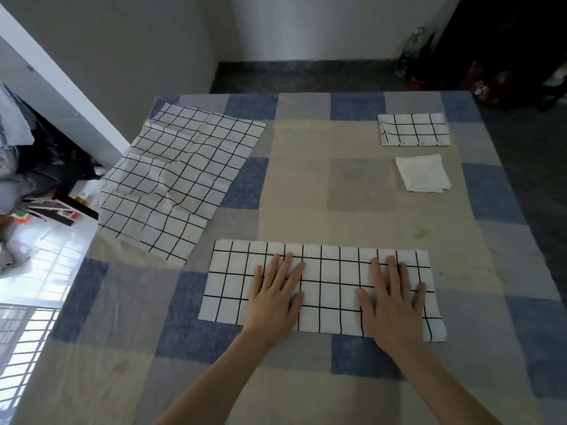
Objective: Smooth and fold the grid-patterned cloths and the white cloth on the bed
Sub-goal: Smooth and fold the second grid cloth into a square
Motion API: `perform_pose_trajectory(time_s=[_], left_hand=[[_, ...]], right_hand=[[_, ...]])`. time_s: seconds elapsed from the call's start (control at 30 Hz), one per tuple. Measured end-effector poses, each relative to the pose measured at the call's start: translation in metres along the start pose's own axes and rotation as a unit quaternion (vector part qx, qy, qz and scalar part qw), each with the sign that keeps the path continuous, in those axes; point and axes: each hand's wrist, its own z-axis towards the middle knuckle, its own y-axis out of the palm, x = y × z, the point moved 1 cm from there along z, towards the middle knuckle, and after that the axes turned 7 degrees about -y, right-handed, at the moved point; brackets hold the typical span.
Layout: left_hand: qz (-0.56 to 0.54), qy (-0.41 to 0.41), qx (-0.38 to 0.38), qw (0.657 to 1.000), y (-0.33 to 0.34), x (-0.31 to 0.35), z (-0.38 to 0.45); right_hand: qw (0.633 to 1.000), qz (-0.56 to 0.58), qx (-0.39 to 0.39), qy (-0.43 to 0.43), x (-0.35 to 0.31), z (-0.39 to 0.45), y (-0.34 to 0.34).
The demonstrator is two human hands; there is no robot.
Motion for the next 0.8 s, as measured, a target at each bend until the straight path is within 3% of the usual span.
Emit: perform_pose_trajectory(time_s=[0.37,0.67,0.73,0.8], left_hand=[[0.004,-0.005,-0.005,1.000,-0.005,0.003,-0.001],[0.034,-0.001,0.001,0.999,-0.005,0.005,-0.002],[0.033,0.000,0.001,0.999,-0.005,0.005,-0.002],[0.031,0.000,0.003,1.000,-0.005,0.005,-0.001]], right_hand=[[1.000,0.001,0.019,-0.005,0.002,0.003,-0.004],[1.000,0.006,0.020,-0.004,0.047,0.001,-0.010],[0.999,0.018,0.039,0.023,0.039,0.002,-0.015],[0.997,0.052,0.065,-0.004,0.011,0.002,-0.024]])
